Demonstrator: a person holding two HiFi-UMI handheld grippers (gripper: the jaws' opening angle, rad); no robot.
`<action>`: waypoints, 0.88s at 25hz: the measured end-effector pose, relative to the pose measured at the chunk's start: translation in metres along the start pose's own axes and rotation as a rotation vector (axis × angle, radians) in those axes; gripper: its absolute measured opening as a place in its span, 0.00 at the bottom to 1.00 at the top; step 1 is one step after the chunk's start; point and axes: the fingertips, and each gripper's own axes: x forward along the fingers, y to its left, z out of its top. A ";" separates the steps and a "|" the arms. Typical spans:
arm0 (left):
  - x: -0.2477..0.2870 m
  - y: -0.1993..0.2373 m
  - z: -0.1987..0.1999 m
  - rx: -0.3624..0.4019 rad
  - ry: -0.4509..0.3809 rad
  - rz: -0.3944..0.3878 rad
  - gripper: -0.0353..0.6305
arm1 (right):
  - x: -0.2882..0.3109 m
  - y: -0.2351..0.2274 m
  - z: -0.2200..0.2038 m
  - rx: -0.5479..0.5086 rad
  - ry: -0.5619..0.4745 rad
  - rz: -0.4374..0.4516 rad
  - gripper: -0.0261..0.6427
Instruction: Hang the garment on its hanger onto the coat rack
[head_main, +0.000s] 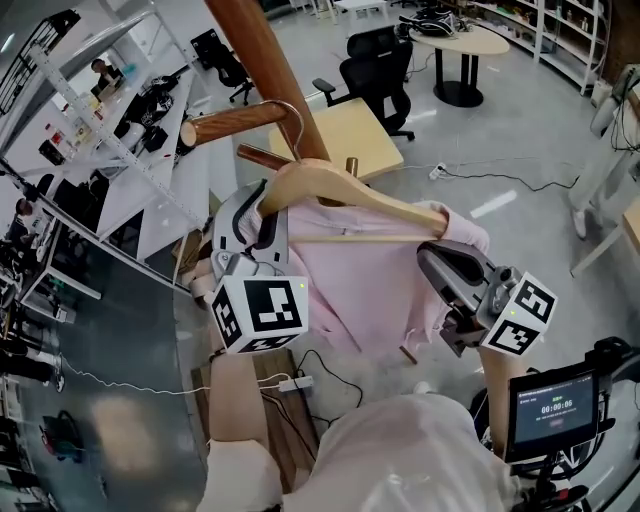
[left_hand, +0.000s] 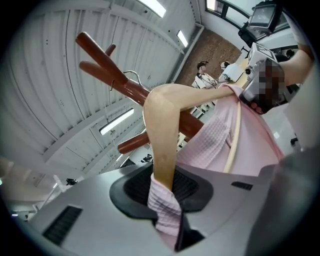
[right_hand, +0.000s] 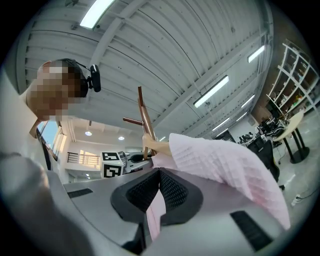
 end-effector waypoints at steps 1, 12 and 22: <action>0.002 0.000 0.000 0.000 -0.004 0.002 0.18 | 0.000 0.000 -0.001 0.000 0.000 -0.004 0.05; 0.007 0.000 0.006 -0.016 -0.075 0.037 0.18 | -0.003 0.003 -0.006 0.012 -0.004 -0.001 0.05; -0.014 0.007 0.009 -0.069 -0.163 0.052 0.28 | -0.003 0.003 -0.009 0.042 0.005 -0.008 0.05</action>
